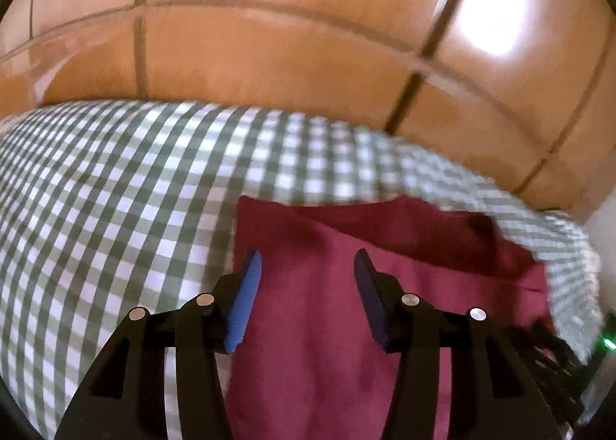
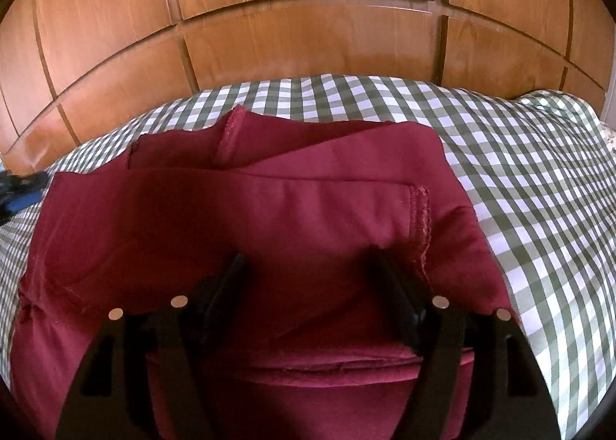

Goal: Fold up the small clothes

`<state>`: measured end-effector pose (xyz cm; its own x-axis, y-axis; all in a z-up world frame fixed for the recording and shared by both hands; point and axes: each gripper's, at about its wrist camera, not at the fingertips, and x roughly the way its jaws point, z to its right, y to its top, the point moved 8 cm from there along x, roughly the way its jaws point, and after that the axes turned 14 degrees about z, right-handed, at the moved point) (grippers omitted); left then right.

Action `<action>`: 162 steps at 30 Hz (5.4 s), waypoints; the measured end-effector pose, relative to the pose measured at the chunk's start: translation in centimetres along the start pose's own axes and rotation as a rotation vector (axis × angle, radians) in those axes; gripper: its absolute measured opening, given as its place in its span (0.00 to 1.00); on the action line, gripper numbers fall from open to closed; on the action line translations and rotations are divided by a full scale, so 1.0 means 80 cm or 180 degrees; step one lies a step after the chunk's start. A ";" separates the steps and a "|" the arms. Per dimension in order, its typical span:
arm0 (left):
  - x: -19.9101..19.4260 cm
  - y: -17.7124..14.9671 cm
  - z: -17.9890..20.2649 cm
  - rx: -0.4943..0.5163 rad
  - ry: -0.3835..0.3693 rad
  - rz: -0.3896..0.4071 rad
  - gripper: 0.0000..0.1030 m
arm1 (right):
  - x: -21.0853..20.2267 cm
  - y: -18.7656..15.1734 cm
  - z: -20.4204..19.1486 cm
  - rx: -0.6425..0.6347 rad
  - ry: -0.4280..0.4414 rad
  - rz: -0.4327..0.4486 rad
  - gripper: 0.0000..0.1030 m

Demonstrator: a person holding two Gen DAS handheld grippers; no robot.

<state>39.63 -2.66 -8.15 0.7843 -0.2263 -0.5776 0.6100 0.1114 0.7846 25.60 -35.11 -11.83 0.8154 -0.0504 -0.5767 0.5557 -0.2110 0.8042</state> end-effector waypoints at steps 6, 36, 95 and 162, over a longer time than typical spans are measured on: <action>0.042 -0.031 -0.033 0.0091 0.0379 -0.0088 0.54 | 0.002 0.000 -0.002 -0.0004 0.0024 0.0004 0.71; -0.162 -0.129 0.020 0.0544 0.0338 0.0304 0.64 | 0.000 0.000 -0.002 -0.0001 0.0042 0.0005 0.72; -0.357 -0.282 -0.032 -0.0126 -0.1282 -0.0785 0.10 | -0.319 -0.152 0.048 0.0794 0.0934 -0.1093 0.09; -0.323 -0.231 -0.086 -0.0555 -0.1025 -0.0538 0.51 | -0.295 -0.100 0.113 0.0822 0.0585 -0.0708 0.49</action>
<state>8.88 7.80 -9.27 0.6126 -0.5442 -0.5733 0.7591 0.2029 0.6186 0.45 -41.01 -5.99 0.7080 0.1953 -0.6787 0.6824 -0.4370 0.5860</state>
